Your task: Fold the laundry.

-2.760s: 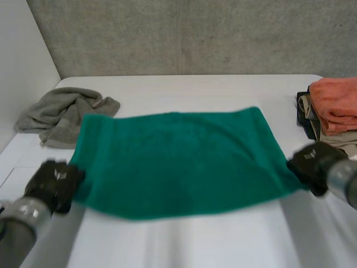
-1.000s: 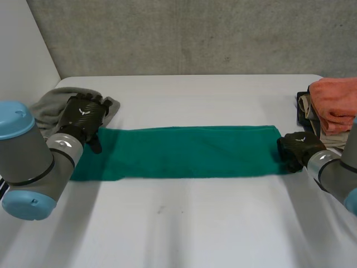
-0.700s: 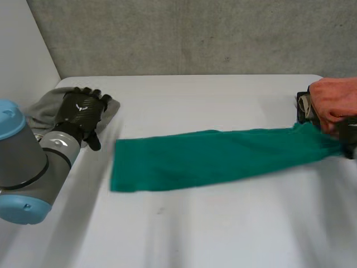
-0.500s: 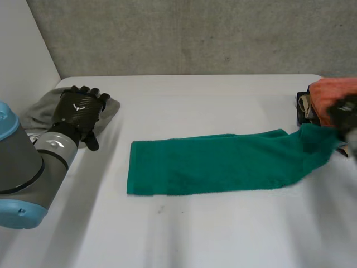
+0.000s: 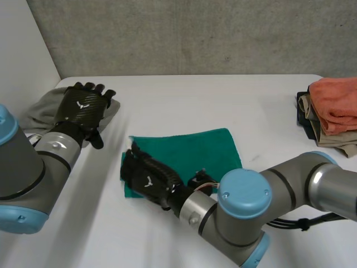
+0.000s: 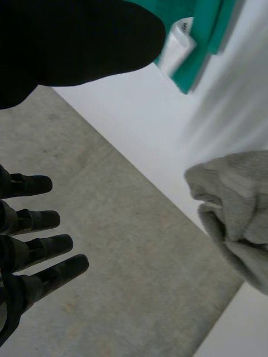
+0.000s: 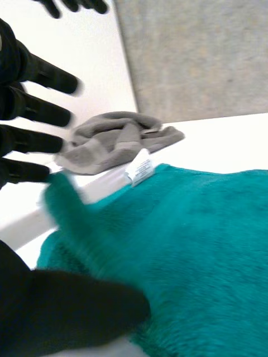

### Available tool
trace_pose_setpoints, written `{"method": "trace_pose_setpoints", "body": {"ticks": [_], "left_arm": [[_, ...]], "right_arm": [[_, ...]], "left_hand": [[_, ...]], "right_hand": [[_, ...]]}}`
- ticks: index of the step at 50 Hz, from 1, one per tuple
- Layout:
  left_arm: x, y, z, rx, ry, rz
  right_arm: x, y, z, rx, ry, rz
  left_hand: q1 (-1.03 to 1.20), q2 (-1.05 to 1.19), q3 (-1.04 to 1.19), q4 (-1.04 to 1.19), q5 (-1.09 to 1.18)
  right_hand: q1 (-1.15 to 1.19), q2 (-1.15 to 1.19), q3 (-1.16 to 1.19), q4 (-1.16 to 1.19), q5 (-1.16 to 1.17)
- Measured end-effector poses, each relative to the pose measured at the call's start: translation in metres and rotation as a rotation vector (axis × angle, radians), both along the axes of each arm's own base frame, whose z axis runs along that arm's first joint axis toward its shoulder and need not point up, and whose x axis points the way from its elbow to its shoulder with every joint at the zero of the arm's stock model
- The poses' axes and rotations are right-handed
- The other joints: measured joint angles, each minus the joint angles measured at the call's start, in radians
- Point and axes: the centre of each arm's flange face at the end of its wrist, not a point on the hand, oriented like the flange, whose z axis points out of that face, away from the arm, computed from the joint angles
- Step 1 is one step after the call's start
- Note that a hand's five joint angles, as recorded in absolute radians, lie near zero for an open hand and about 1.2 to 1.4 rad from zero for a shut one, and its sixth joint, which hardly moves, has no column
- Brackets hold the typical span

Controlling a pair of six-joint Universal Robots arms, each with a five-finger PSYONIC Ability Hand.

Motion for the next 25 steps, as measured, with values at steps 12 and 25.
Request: {"method": "trace_pose_setpoints", "body": {"ticks": [12,25], "left_arm": [[-0.052,0.022,0.004,-0.072,0.031,-0.153],[-0.070,0.035,-0.012,-0.034,0.013,-0.208]], "right_arm": [[-0.082,-0.060,0.056,0.390,-0.255,-0.450],[-0.140,-0.098,0.009,0.609,-0.110,-0.758]], "left_hand": [[0.000,0.000,0.000,0.000,0.000],[0.000,0.000,0.000,0.000,0.000]], "right_hand": [[-0.019,-0.031,-0.053,-0.053,-0.032],[0.827,0.881,0.845,0.837,0.850]]}}
